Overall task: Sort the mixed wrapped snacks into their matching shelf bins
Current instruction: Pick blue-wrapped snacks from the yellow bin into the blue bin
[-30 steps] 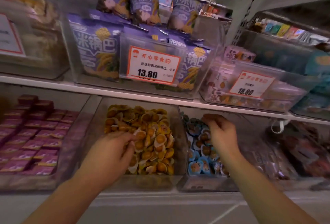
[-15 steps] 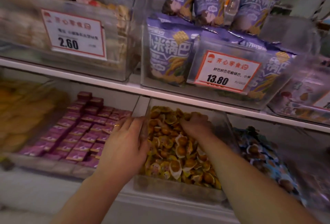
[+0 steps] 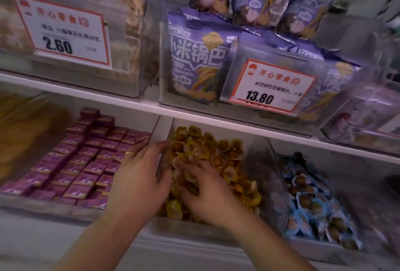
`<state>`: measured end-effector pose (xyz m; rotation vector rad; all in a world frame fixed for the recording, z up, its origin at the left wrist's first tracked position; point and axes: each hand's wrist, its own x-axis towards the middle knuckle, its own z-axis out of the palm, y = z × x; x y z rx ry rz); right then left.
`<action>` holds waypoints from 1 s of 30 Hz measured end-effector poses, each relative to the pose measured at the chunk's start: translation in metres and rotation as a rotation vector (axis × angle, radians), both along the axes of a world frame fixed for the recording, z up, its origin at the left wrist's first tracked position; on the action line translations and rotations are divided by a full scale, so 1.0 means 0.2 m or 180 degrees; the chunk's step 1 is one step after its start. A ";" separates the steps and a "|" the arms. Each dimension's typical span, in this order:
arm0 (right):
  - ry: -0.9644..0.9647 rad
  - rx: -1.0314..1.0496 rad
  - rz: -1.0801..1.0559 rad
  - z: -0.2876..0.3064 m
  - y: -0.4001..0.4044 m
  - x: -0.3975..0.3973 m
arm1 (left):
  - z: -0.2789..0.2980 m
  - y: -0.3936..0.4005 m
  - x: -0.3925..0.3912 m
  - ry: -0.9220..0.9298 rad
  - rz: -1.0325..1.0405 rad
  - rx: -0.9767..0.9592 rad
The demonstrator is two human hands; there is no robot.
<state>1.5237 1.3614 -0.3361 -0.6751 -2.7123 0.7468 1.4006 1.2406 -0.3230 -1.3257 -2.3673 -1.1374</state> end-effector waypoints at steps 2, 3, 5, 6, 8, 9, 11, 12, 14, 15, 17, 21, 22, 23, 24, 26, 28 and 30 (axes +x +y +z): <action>0.0182 -0.0591 0.0520 0.04 -0.03 0.06 | 0.00 0.00 0.00 0.0015 -0.0018 0.0017; 0.0303 -0.0842 0.0553 0.07 -0.01 0.09 | -0.01 0.00 0.00 0.0030 -0.0022 0.0028; 0.0631 -0.1045 0.0042 0.13 0.05 0.11 | -0.01 0.00 -0.01 0.0068 0.0004 0.0035; 0.0797 -0.1064 -0.0397 0.17 0.11 0.10 | -0.01 0.00 -0.01 0.0080 0.0029 0.0040; 0.0918 -0.1178 -0.1259 0.20 0.29 0.05 | -0.01 0.00 0.00 0.0082 0.0063 0.0065; 0.0672 -0.1209 -0.1577 0.21 0.38 0.01 | -0.01 0.00 0.00 0.0076 0.0080 0.0074; 0.0132 -0.1363 -0.2108 0.19 0.53 -0.05 | -0.01 0.00 0.00 0.0093 0.0092 0.0067; 0.0077 -0.1569 -0.2245 0.15 0.59 -0.07 | -0.01 0.00 -0.01 0.0117 0.0073 0.0051; 0.0117 -0.1966 -0.2341 0.06 0.64 -0.12 | -0.01 -0.01 -0.02 0.0140 0.0007 0.0025; 0.0193 -0.2106 -0.2436 0.03 0.66 -0.14 | -0.01 -0.01 -0.03 0.0135 -0.0025 0.0022; 0.0428 -0.2423 -0.2572 -0.02 0.70 -0.16 | -0.01 -0.02 -0.03 0.0122 -0.0069 -0.0008; 0.0684 -0.2733 -0.2889 -0.02 0.75 -0.21 | 0.00 -0.02 -0.01 0.0099 -0.0059 -0.0058; 0.0733 -0.2958 -0.2890 -0.04 0.76 -0.22 | 0.00 -0.02 0.00 0.0112 -0.0041 -0.0064; 0.0758 -0.3095 -0.2892 -0.05 0.77 -0.23 | 0.00 -0.02 0.00 0.0157 -0.0012 -0.0065; 0.0752 -0.3232 -0.2821 -0.07 0.78 -0.25 | 0.01 -0.02 0.00 0.0208 0.0006 -0.0062; 0.0620 -0.3594 -0.2439 -0.09 0.76 -0.29 | 0.01 -0.01 0.01 0.0211 0.0027 -0.0056; 0.0568 -0.3736 -0.1761 -0.10 0.74 -0.34 | 0.02 -0.02 0.01 0.0143 0.0058 -0.0046; 0.0549 -0.3586 -0.1228 -0.10 0.72 -0.39 | 0.01 -0.02 0.01 0.0122 0.0068 -0.0005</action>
